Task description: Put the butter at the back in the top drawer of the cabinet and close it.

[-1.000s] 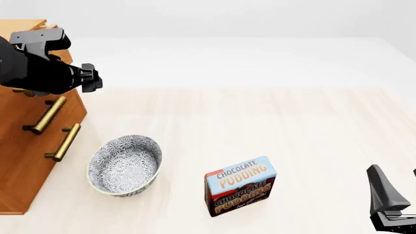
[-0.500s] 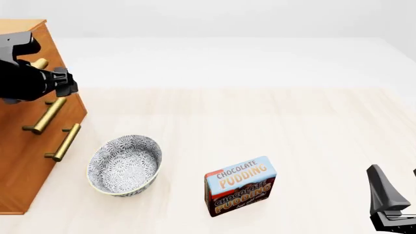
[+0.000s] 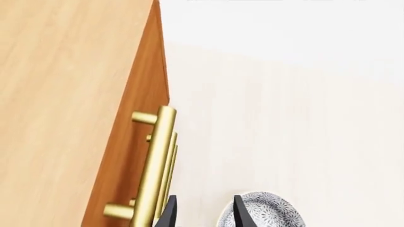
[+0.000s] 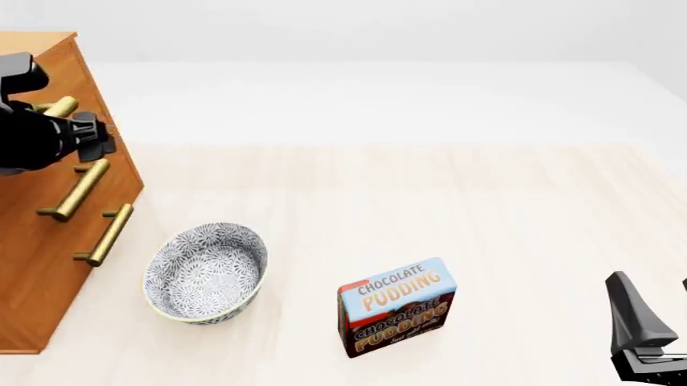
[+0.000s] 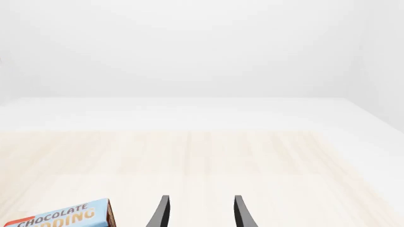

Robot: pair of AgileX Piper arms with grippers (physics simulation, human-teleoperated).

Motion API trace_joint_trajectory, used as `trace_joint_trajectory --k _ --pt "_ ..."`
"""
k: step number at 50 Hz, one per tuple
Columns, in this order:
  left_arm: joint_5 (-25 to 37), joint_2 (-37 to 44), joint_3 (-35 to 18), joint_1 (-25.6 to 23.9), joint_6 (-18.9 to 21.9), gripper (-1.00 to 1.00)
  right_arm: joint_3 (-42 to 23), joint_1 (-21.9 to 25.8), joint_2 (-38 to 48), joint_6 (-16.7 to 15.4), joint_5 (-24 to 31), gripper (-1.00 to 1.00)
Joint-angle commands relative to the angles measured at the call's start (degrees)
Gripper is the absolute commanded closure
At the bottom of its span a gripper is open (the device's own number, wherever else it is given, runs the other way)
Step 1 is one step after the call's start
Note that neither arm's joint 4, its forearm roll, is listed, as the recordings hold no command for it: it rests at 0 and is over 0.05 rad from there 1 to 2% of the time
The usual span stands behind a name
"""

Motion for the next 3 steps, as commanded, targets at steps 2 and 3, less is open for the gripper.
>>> trace_joint_trajectory --k 2,3 --pt "1.09 -2.34 0.53 2.57 -2.81 -1.00 0.00 0.00 0.00 0.00 0.00 -1.00" --pt "1.37 -2.73 0.51 2.49 -2.89 -1.00 0.00 0.00 0.00 0.00 0.00 -1.00"
